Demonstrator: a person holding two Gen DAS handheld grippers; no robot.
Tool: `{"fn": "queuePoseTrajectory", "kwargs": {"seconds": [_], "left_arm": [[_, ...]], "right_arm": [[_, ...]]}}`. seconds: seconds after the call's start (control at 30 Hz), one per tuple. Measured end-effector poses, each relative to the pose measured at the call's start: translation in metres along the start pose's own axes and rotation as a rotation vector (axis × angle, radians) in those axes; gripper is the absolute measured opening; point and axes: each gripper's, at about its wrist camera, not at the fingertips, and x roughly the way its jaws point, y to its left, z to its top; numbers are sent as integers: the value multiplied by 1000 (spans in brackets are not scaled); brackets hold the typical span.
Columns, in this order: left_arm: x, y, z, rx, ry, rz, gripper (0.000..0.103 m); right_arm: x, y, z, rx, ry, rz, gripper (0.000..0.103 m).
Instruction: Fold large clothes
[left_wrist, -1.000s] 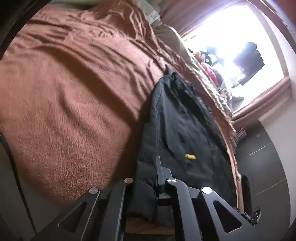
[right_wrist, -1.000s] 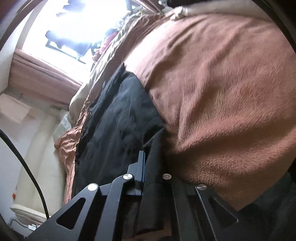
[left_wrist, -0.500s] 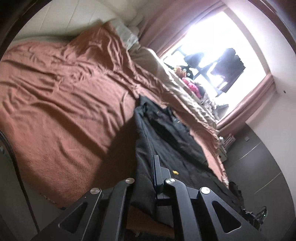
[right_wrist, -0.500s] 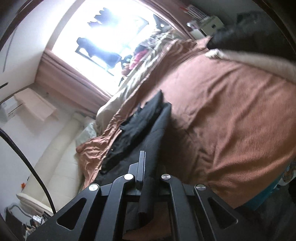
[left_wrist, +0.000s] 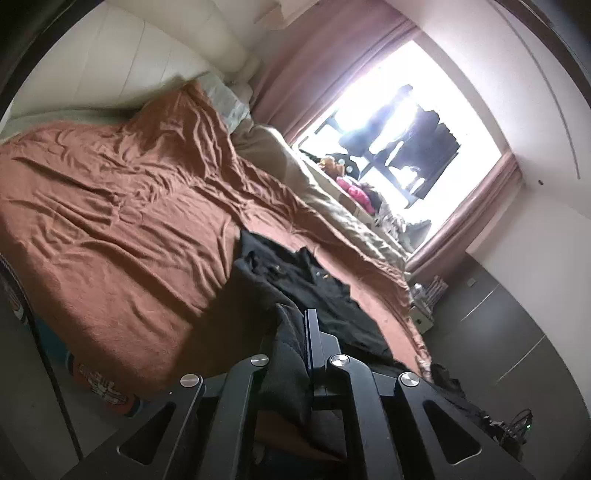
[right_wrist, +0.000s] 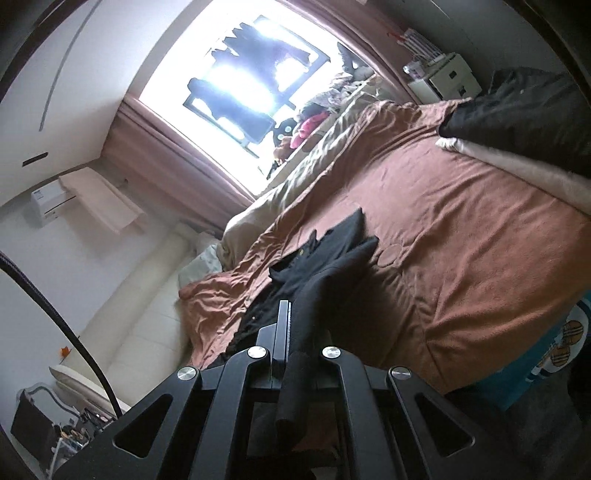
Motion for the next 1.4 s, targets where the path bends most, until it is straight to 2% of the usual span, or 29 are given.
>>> {"fn": "queuePoseTrajectory", "kwargs": {"seconds": [0.17,0.4,0.53,0.67,0.9,1.07,1.2,1.4], "left_arm": [[-33,-12,8,-10,-45,-50,4],[-83,-27,14,-1,-118,-107,4],[-109,-30,-1,42,-128,-118,4],[-118,-22,-14,36,-109,-111,4],[-91,-11,-21,25,-68,-58,4],[-73,-9,-16,27,-54,-65,4],[-54,-14,3,31,-54,-65,4],[-23,-37,49,71,-91,-76,4]], "right_arm": [[-16,7,5,24,-21,62,0],[-43,28,8,-58,-89,121,0],[-52,23,-2,-74,-114,130,0],[-51,5,-17,-98,-102,106,0],[-26,-19,-21,-84,-66,66,0],[7,-26,-9,-79,-49,56,0],[26,-20,14,-77,-44,54,0],[61,11,52,-123,-77,82,0]]}}
